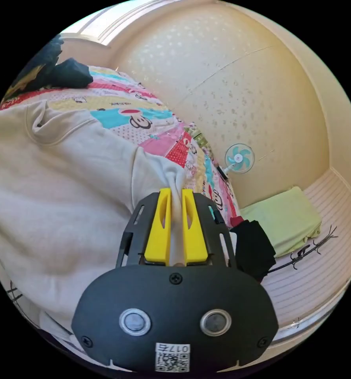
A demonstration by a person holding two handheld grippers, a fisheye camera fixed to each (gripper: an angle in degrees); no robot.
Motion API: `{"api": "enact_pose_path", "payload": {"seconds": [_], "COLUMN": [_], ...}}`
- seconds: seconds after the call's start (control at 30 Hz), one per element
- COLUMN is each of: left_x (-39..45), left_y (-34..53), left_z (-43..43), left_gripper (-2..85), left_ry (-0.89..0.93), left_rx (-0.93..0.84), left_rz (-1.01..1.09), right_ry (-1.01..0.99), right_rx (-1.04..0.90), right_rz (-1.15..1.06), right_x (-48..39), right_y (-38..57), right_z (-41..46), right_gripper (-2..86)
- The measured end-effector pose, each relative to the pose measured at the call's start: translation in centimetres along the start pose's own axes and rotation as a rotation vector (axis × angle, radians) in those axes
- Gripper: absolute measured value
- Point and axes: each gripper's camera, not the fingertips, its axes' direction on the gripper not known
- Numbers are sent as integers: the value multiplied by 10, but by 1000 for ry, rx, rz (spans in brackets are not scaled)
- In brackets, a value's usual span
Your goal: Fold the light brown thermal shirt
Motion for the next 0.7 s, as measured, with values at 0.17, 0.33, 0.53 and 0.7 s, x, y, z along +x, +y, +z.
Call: {"api": "enact_pose_path", "payload": {"seconds": [0.17, 0.33, 0.53, 0.7], "left_x": [79, 149, 177, 118], "left_y": [-6, -40, -168, -262], "left_z": [-94, -140, -63, 79], "left_gripper": [11, 15, 33, 72], "left_ry": [-62, -47, -175, -357], "left_rx": [296, 573, 592, 223], "left_rz": [262, 454, 522, 347], "right_ry": [132, 206, 223, -54], "right_rx": [306, 395, 195, -386], "right_rz": [268, 326, 258, 226], "right_x": [107, 153, 148, 125], "right_y": [6, -36, -124, -124], "right_z": [-142, -184, -46, 125], "right_gripper": [55, 55, 63, 95]}}
